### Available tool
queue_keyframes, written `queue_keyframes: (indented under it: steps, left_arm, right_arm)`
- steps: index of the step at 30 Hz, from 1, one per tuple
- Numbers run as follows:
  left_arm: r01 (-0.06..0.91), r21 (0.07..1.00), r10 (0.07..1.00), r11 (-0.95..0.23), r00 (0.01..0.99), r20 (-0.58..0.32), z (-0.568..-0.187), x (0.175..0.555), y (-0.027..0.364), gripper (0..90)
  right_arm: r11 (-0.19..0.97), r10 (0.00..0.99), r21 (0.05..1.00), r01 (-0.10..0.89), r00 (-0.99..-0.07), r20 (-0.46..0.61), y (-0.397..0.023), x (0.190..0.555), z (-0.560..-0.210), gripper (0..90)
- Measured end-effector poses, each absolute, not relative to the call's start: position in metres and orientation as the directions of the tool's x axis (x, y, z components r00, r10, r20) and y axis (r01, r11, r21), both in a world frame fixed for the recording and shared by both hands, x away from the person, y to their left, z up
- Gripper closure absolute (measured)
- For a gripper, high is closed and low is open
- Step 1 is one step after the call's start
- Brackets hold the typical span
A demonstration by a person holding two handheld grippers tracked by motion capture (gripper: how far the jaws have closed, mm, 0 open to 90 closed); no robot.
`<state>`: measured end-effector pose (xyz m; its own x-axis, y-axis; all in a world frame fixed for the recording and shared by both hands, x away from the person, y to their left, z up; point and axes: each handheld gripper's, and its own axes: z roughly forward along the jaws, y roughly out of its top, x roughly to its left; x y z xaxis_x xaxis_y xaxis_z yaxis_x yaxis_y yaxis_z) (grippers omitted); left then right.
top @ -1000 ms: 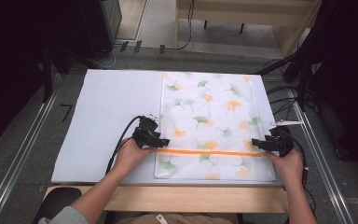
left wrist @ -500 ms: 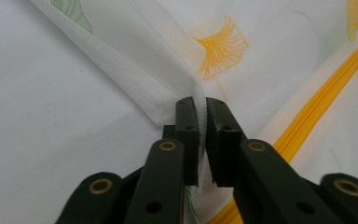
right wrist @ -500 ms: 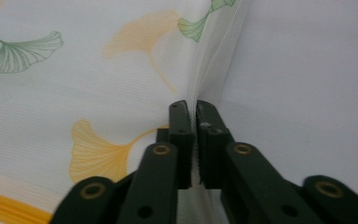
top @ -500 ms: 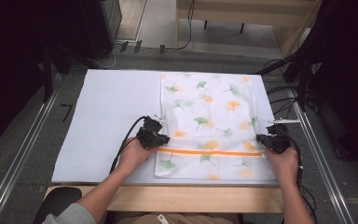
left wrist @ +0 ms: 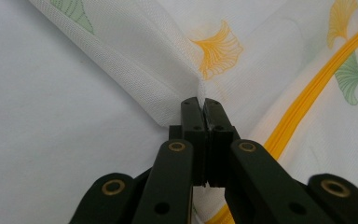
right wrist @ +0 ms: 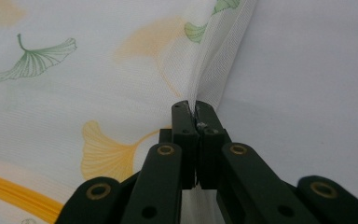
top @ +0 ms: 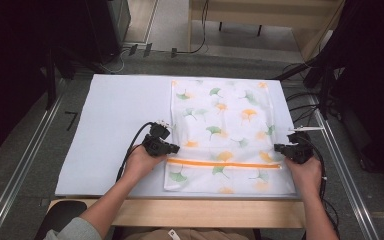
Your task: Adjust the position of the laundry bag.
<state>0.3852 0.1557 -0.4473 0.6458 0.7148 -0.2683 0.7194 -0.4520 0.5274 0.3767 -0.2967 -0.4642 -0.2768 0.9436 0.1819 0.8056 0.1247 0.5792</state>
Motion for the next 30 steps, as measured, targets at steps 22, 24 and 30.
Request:
queue_keyframes:
  steps: [22, 24, 30]
  left_arm:
    - [0.756, 0.523, 0.744, -0.393, 0.596, -0.303, -0.428, 0.382, 0.203, 90.0]
    - [0.762, 0.525, 0.750, -0.379, 0.585, -0.308, -0.427, 0.380, 0.208, 90.0]
    - [0.762, 0.522, 0.766, -0.383, 0.578, -0.282, -0.425, 0.376, 0.220, 90.0]
  right_arm:
    - [0.200, 0.898, 0.577, 0.792, -0.383, 0.215, -0.264, 0.381, -0.451, 89.9]
    - [0.209, 0.895, 0.577, 0.790, -0.392, 0.213, -0.258, 0.382, -0.451, 89.9]
    - [0.247, 0.875, 0.576, 0.779, -0.434, 0.213, -0.242, 0.388, -0.449, 90.0]
